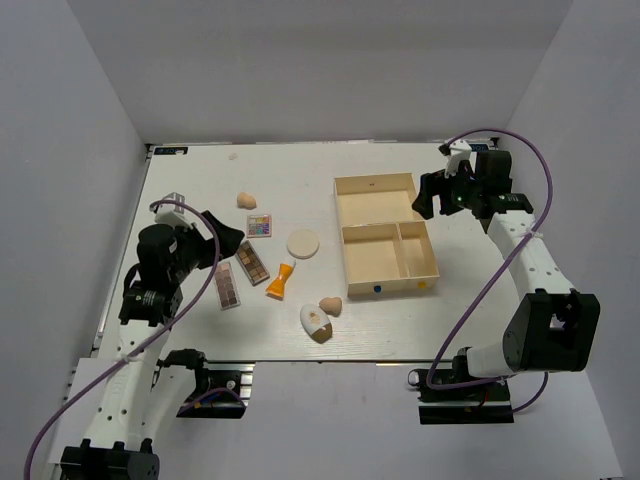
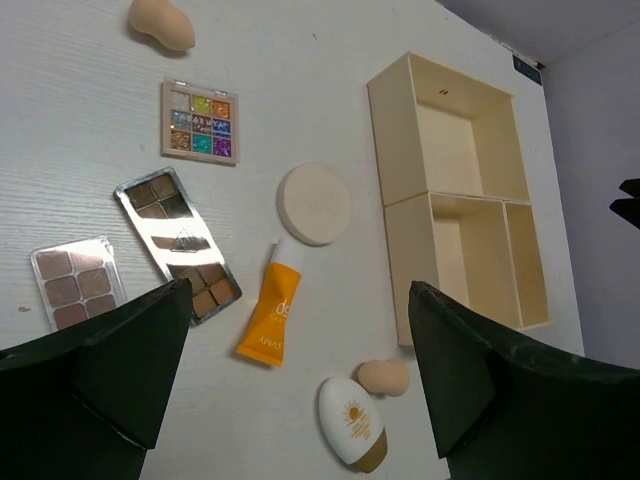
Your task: Organize the makeup
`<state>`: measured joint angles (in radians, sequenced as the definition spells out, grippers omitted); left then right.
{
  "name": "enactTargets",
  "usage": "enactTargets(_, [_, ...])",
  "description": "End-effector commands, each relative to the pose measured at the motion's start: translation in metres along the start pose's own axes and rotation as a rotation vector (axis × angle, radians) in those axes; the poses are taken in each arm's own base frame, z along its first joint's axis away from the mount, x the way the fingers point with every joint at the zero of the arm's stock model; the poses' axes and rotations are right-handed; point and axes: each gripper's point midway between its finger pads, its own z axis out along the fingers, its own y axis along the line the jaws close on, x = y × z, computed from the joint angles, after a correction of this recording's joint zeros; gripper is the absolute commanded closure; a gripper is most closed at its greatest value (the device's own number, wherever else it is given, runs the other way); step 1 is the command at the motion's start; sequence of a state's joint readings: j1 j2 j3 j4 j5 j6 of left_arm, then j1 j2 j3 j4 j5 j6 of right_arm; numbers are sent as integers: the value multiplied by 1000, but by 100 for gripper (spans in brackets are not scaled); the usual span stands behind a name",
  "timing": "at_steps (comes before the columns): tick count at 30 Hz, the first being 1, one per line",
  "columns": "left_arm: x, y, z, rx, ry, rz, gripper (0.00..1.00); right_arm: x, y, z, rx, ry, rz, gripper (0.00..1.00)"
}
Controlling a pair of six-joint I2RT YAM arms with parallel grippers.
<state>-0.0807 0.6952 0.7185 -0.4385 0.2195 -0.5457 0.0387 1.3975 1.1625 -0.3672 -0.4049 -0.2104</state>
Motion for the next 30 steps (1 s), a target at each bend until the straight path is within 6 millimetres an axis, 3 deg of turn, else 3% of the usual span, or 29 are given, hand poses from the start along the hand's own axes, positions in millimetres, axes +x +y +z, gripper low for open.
enactTargets(1, [3, -9, 7, 55, 30, 11, 2, -16, -4, -6, 21, -29, -30, 11])
enactTargets(6, [10, -13, 26, 87, 104, -15, 2, -10, 8, -6, -72, 0, -186, 11])
enactTargets(12, [16, -17, 56, 103, 192, -19, 5, -4, 7, -9, -62, 45, -337, 11])
enactTargets(13, [17, -19, 61, 104, 205, -13, 10, -3, 7, -9, -60, 50, -340, 11])
enactTargets(14, [16, -20, 65, 101, 215, -10, 23, -3, 9, -10, -80, 49, -382, 11])
enactTargets(16, [16, -26, 81, 92, 240, 2, 33, 1, 18, -13, -131, 54, -384, 11])
enactTargets(17, [17, -27, 86, 81, 247, 6, 46, 3, 20, -13, -133, 49, -366, 11])
enactTargets(18, [24, -23, 96, 58, 275, 3, 53, 2, 25, -13, -154, 36, -339, 18])
enactTargets(19, [17, -28, 102, 44, 260, 16, 59, 4, 29, -12, -173, 36, -336, 27])
enactTargets(20, [27, -26, 112, 16, 301, 8, 59, 7, 33, -13, -186, 36, -307, 45])
enactTargets(21, [15, -25, 118, -25, 266, 15, 55, 5, 34, -12, -189, 24, -295, 47])
enactTargets(22, [15, -19, 123, -68, 269, -1, 36, 9, 37, -12, -198, 24, -285, 43])
enactTargets(24, [12, -11, 132, -144, 255, -7, 22, 11, 39, -11, -198, 24, -259, 33])
enactTargets(27, [7, 8, 151, -295, 225, -22, 12, 17, 39, -8, -198, 33, -239, 29])
enactTargets(30, [2, 28, 171, -432, 188, -78, 10, 18, 38, -4, -196, 37, -221, 27])
